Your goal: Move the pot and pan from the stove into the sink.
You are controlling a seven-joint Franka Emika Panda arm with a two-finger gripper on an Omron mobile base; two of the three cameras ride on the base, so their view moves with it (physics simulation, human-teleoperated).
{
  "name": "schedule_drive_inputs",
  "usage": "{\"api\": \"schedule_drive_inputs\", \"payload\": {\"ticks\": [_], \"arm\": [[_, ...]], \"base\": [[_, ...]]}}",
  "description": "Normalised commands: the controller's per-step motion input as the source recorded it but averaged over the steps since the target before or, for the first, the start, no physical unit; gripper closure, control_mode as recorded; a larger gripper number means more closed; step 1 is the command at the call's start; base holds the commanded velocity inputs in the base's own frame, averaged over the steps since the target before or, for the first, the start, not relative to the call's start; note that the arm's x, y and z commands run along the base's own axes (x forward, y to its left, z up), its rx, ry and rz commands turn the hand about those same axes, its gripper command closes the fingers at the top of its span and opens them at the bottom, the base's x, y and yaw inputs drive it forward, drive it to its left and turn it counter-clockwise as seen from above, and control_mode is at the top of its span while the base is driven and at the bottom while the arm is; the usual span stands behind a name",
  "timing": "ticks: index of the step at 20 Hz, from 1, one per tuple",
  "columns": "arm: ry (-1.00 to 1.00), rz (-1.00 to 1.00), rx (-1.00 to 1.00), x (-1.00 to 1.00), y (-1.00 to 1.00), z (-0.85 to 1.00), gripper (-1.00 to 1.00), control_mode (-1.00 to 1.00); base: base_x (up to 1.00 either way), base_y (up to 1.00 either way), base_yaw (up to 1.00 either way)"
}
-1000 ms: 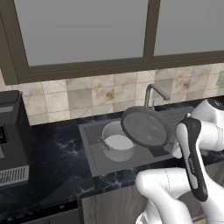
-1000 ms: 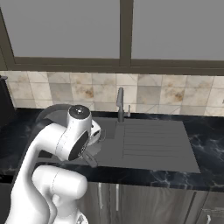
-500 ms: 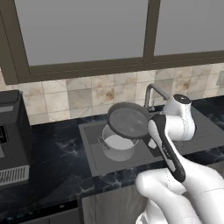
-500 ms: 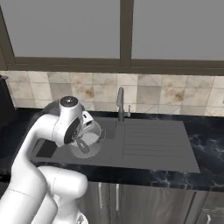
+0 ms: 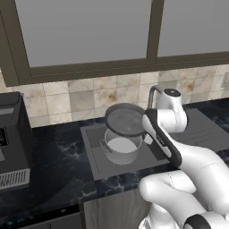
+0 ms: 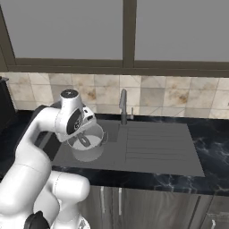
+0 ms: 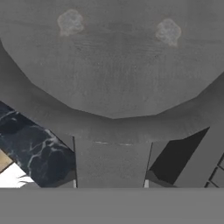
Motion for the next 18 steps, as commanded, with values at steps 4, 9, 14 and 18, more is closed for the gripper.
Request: {"api": "schedule_drive_inputs", "payload": {"ticks": [4, 9, 14, 18], "arm": [[0.01, 0.00, -0.02, 0.03, 0.00, -0.26, 1.00, -1.00], [0.05, 0.00, -0.05, 0.18, 0.00, -0.43, 1.00, -1.00], [0.04, 0.00, -0.03, 0.49, 0.01, -0.32, 1.00, -1.00], [0.05, 0.00, -0.01, 0.64, 0.00, -0.27, 1.00, -1.00]], "base": [[0.00, 0.00, 0.00], [0.00, 0.00, 0.00], [0.00, 0.00, 0.00], [0.00, 0.00, 0.00]]}}
